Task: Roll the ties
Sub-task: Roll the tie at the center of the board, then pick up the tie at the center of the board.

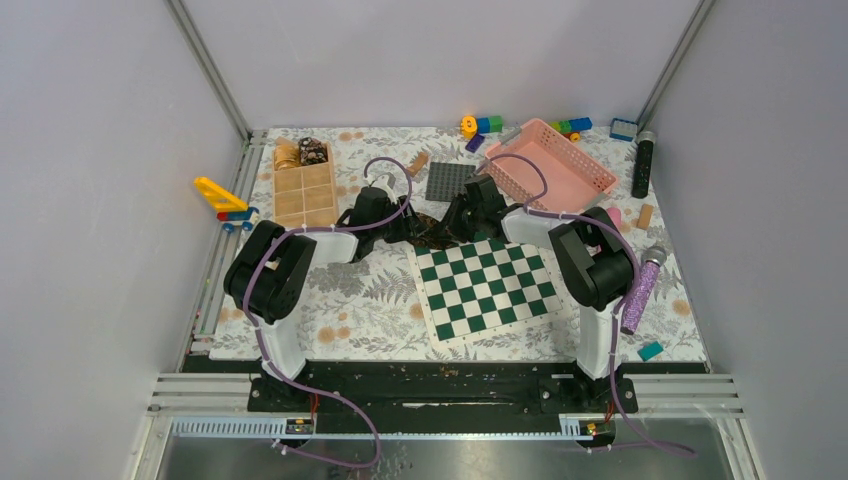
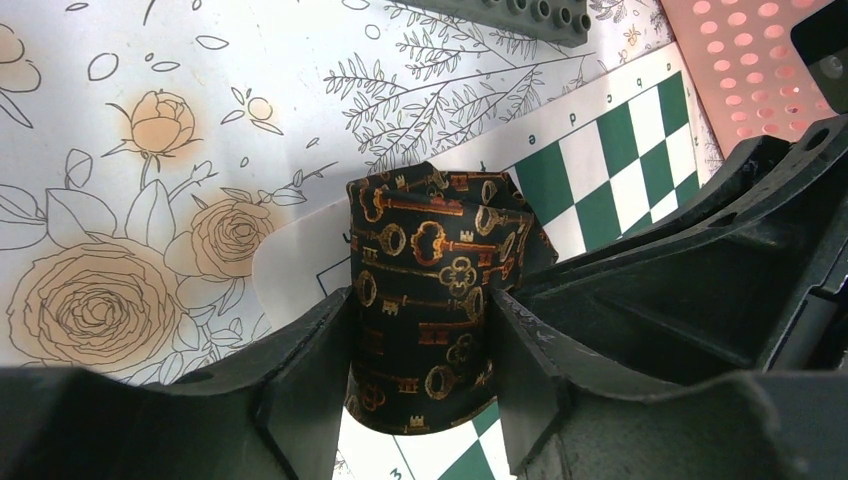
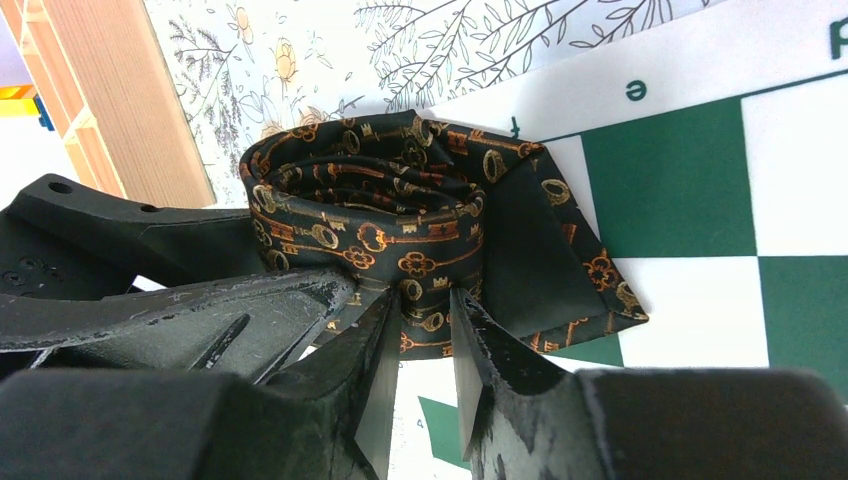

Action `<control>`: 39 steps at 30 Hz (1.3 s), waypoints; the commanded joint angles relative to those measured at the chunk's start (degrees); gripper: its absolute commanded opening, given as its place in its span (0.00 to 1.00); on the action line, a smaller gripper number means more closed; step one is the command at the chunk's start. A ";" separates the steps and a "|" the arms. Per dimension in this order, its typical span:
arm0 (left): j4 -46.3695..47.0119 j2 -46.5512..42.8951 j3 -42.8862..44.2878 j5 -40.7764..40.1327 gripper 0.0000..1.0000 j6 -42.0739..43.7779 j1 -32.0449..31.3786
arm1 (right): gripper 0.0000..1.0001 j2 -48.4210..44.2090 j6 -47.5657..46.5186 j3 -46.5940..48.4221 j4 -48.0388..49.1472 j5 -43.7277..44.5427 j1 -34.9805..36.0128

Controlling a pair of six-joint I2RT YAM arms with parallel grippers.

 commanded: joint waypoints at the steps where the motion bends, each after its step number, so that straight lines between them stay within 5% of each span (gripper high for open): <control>1: -0.59 -1.43 0.87 -1.31 0.55 1.57 0.03 | 0.31 -0.66 -0.04 -0.27 -1.29 2.66 0.28; 10: 2.89 -0.25 0.42 2.98 0.71 1.86 0.03 | 0.31 -0.22 -0.23 -0.01 -1.83 2.83 0.25; 39: 6.52 3.71 0.91 8.15 0.63 0.74 -0.02 | 0.25 -1.29 0.73 -1.15 -3.75 5.60 0.18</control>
